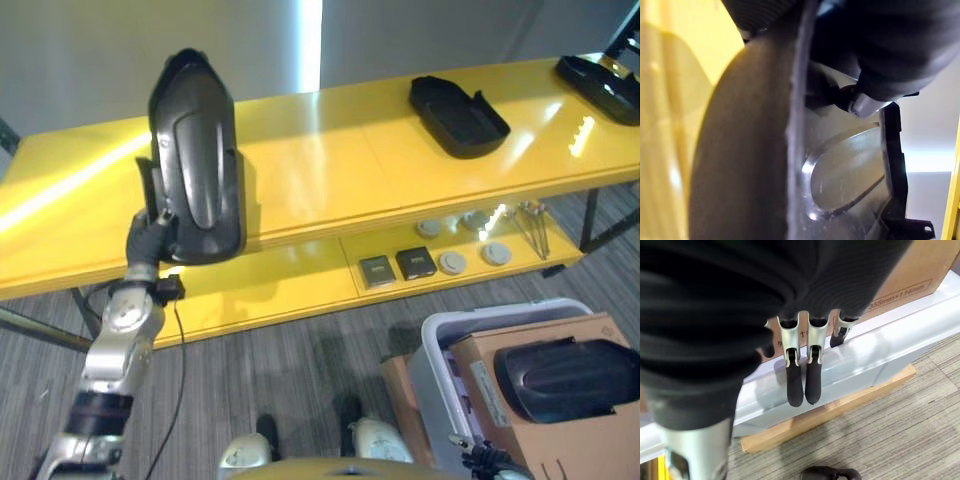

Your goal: Move parts from the plastic box to the shelf.

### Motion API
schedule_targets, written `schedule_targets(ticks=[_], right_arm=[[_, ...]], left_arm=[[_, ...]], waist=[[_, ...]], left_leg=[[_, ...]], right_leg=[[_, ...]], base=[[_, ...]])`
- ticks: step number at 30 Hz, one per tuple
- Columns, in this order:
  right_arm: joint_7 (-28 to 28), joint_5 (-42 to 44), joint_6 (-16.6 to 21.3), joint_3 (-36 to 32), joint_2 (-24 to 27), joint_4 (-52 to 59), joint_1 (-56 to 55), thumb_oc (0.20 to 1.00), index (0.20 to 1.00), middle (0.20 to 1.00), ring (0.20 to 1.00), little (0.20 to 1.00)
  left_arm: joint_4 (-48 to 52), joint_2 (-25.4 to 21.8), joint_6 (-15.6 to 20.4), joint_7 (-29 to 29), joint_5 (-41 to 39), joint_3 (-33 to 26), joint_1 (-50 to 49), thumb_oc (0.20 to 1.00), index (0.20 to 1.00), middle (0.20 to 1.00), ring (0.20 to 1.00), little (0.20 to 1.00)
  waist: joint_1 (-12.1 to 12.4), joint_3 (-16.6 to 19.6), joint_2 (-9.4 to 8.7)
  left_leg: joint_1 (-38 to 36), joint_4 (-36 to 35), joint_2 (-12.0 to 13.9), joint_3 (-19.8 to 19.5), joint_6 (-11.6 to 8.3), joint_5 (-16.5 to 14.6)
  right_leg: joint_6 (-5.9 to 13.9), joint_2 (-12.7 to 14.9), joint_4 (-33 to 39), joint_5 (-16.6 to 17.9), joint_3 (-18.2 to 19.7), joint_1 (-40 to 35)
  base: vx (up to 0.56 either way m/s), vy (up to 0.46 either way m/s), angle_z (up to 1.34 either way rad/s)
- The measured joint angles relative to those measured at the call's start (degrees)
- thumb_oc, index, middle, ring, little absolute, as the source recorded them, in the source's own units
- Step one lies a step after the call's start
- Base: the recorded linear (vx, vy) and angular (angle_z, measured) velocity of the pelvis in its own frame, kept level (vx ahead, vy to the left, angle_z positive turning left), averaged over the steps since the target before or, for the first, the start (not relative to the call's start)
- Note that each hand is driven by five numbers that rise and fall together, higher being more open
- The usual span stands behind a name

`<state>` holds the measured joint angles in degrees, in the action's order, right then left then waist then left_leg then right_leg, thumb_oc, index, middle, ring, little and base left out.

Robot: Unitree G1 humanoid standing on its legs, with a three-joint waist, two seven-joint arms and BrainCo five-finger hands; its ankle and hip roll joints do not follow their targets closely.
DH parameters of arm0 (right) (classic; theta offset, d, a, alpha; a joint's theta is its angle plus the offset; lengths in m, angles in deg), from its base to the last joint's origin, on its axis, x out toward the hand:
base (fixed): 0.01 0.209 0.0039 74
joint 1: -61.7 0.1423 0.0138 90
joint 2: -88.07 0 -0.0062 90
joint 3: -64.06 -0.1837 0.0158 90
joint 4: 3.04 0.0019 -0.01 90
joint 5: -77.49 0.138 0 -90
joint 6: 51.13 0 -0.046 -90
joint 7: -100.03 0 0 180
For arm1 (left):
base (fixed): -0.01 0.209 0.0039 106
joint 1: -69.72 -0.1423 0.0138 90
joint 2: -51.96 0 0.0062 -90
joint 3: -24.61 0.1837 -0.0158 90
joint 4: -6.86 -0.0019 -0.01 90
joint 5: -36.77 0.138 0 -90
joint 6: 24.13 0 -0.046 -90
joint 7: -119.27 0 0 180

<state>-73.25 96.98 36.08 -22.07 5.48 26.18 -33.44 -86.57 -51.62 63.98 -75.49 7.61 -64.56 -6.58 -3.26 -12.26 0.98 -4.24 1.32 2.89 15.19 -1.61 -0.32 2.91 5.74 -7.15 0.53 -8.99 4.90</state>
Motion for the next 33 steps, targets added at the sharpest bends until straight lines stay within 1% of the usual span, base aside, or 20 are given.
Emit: schedule_targets(ticks=[1, 2, 3, 4, 6, 7, 9, 11, 14, 17, 20, 23, 26, 27, 30, 33], right_arm=[[0.0, -0.9, 0.4, 0.0, 0.2, 0.2, 0.0, 1.0, 1.0, 1.0, 1.0, 1.0], [0.0, -1.5, 0.4, 0.0, 0.4, 0.6, 0.0, 1.0, 1.0, 1.0, 1.0, 1.0], [-0.1, -2.1, 0.5, 0.0, 0.6, 1.2, 0.1, 1.0, 1.0, 1.0, 1.0, 1.0], [-0.3, -3.3, 1.3, 0.1, 0.6, 1.5, 0.4, 1.0, 1.0, 1.0, 1.0, 1.0], [-0.5, -5.5, 1.8, 0.8, 0.5, 2.5, 0.7, 1.0, 1.0, 1.0, 1.0, 1.0], [-0.5, -6.2, 1.9, 1.5, 0.4, 3.3, 0.8, 1.0, 1.0, 1.0, 1.0, 1.0], [-0.6, -6.5, 2.1, 2.3, 0.3, 4.0, 0.9, 1.0, 1.0, 1.0, 1.0, 1.0], [-0.7, -6.4, 2.7, 2.8, 0.1, 4.0, 1.0, 1.0, 1.0, 1.0, 1.0, 1.0], [-1.4, -6.4, 2.7, 2.8, -0.2, 3.7, 1.0, 1.0, 1.0, 1.0, 1.0, 1.0], [-1.6, -6.3, 2.7, 2.8, -0.4, 3.6, 1.1, 1.0, 1.0, 1.0, 1.0, 1.0], [-1.7, -6.3, 2.7, 2.8, -0.6, 3.6, 1.2, 1.0, 1.0, 1.0, 1.0, 1.0], [-1.7, -6.3, 2.7, 3.0, -0.6, 3.6, 1.2, 1.0, 1.0, 1.0, 1.0, 1.0], [-1.6, -6.3, 2.7, 4.4, -0.6, 3.5, 1.3, 1.0, 1.0, 1.0, 1.0, 1.0], [-1.6, -6.3, 2.6, 5.1, -0.6, 3.4, 1.2, 1.0, 1.0, 1.0, 1.0, 1.0], [-1.6, -6.3, 2.5, 5.1, -0.7, 3.1, 1.0, 1.0, 1.0, 1.0, 1.0, 1.0], [-1.6, -6.3, 2.5, 5.2, -0.7, 3.1, 0.9, 1.0, 1.0, 1.0, 1.0, 1.0]], left_arm=[[-2.4, -0.7, -0.5, -1.6, -0.8, 1.3, 2.6, 0.2, 0.2, 0.2, 0.2, 0.2], [-4.9, -1.1, -1.3, -3.0, -1.6, 2.5, 5.0, 0.2, 0.2, 0.2, 0.2, 0.2], [-8.0, -1.0, -2.6, -5.2, -3.0, 3.4, 7.5, 0.2, 0.2, 0.2, 0.2, 0.2], [-12.5, -0.6, -3.4, -8.2, -5.4, 4.0, 9.8, 0.2, 0.2, 0.2, 0.2, 0.2], [-20.2, -0.1, -3.7, -10.8, -7.3, 4.6, 13.2, 0.2, 0.2, 0.2, 0.2, 0.2], [-23.4, 0.2, -4.3, -12.0, -8.4, 4.6, 14.5, 0.2, 0.2, 0.2, 0.2, 0.2], [-28.9, 1.4, -4.3, -13.8, -9.0, 4.7, 16.7, 0.2, 0.2, 0.2, 0.2, 0.2], [-32.8, 3.6, -4.7, -16.3, -9.1, 6.1, 18.2, 0.2, 0.2, 0.2, 0.2, 0.2], [-33.7, 5.9, -5.5, -17.9, -9.5, 7.3, 18.3, 0.2, 0.2, 0.2, 0.2, 0.2], [-35.9, 5.9, -5.1, -19.8, -9.5, 8.3, 20.2, 0.2, 0.2, 0.2, 0.2, 0.2], [-39.0, 5.8, -6.0, -20.8, -7.9, 8.3, 22.4, 0.2, 0.2, 0.2, 0.2, 0.2], [-39.4, 5.8, -6.9, -21.3, -6.0, 8.3, 22.8, 0.2, 0.2, 0.2, 0.2, 0.2], [-41.0, 4.5, -9.9, -21.9, 1.1, 9.4, 23.6, 0.2, 0.2, 0.2, 0.2, 0.2], [-42.7, 3.1, -12.2, -21.8, 3.9, 11.0, 24.6, 0.2, 0.2, 0.2, 0.2, 0.2], [-43.6, 1.2, -14.8, -20.9, 5.8, 11.7, 25.3, 0.2, 0.2, 0.2, 0.2, 0.2], [-47.8, -1.0, -17.6, -18.8, 5.9, 12.9, 27.4, 0.2, 0.2, 0.2, 0.2, 0.2]], waist=[[-0.6, 0.0, 0.0], [-1.1, 0.2, 0.1], [-2.2, 0.7, 0.16], [-4.1, 1.8, 0.31], [-5.6, 2.5, 0.46], [-6.7, 2.8, 0.47], [-7.9, 2.8, 0.44], [-8.1, 2.9, 0.38], [-8.2, 3.0, 0.25], [-8.1, 3.0, 0.16], [-8.1, 2.9, -0.06], [-8.1, 2.8, -0.28], [-8.3, 2.8, -0.62], [-8.6, 2.8, -0.88], [-8.8, 2.8, -1.06], [-9.1, 2.9, -1.19]], left_leg=[[-0.7, -0.4, -0.3, 0.7, 0.05, 0.0], [-1.2, -0.6, -0.4, 1.0, 0.15, 0.0], [-1.6, -0.8, -0.5, 1.5, 0.3, -0.1], [-2.5, -1.6, -0.5, 2.8, 0.31, -0.2], [-3.3, -2.1, -0.1, 3.9, 0.2, -0.2], [-3.3, -2.2, 0.1, 4.2, 0.16, -0.3], [-3.8, -2.5, 0.5, 5.0, 0.13, -0.3], [-3.6, -2.4, 1.3, 5.4, -0.17, -0.5], [-3.0, -2.4, 1.8, 5.4, -0.56, -0.3], [-2.6, -2.4, 2.3, 5.4, -0.84, -0.2], [-2.2, -2.3, 2.4, 5.4, -1.09, -0.1], [-2.2, -2.4, 2.4, 5.4, -1.2, 0.0], [-2.4, -2.4, 2.4, 5.4, -1.22, 0.0], [-3.0, -2.5, 2.5, 5.3, -1.52, -0.1], [-3.7, -2.6, 2.6, 5.4, -1.74, -0.2], [-4.0, -2.7, 2.5, 5.4, -1.98, -0.5]], right_leg=[[0.57, 0.0, 0.4, 0.6, 0.5, -0.3], [0.68, 0.0, 0.6, 0.7, 0.8, -0.6], [0.84, -0.1, 1.1, 1.0, 1.2, -1.0], [0.67, -0.5, 2.2, 1.7, 2.1, -1.2], [0.47, -1.1, 3.2, 2.6, 2.7, -1.9], [0.44, -1.4, 4.0, 2.8, 2.9, -2.2], [0.22, -2.2, 5.2, 3.5, 3.5, -2.9], [-0.1, -3.1, 6.8, 4.0, 3.9, -3.2], [-0.7, -3.9, 7.5, 4.6, 4.0, -3.0], [-0.86, -4.3, 8.3, 4.9, 4.1, -2.9], [-0.64, -4.4, 8.8, 5.0, 4.4, -2.8], [-0.57, -4.4, 9.1, 5.2, 4.4, -2.9], [-0.55, -4.4, 9.6, 5.2, 4.3, -3.4], [-0.61, -4.6, 10.2, 5.4, 4.1, -4.3], [-0.55, -4.6, 10.8, 5.5, 4.0, -5.3], [-0.48, -4.7, 11.5, 5.8, 4.2, -5.8]], base=[[0.09, 0.122, -0.17], [0.06, 0.085, -0.24], [0.07, 0.07, -0.4], [0.06, 0.044, -0.4], [0.04, 0.001, -0.36], [0.02, -0.034, -0.24], [0.02, -0.044, -0.2], [0.0, -0.052, -0.18], [-0.03, -0.05, -0.03], [-0.04, -0.043, -0.02], [-0.01, -0.009, -0.01], [0.03, -0.008, 0.0], [0.12, 0.004, 0.01], [0.12, 0.029, 0.04], [0.03, 0.006, 0.02], [0.06, 0.023, -0.04]])
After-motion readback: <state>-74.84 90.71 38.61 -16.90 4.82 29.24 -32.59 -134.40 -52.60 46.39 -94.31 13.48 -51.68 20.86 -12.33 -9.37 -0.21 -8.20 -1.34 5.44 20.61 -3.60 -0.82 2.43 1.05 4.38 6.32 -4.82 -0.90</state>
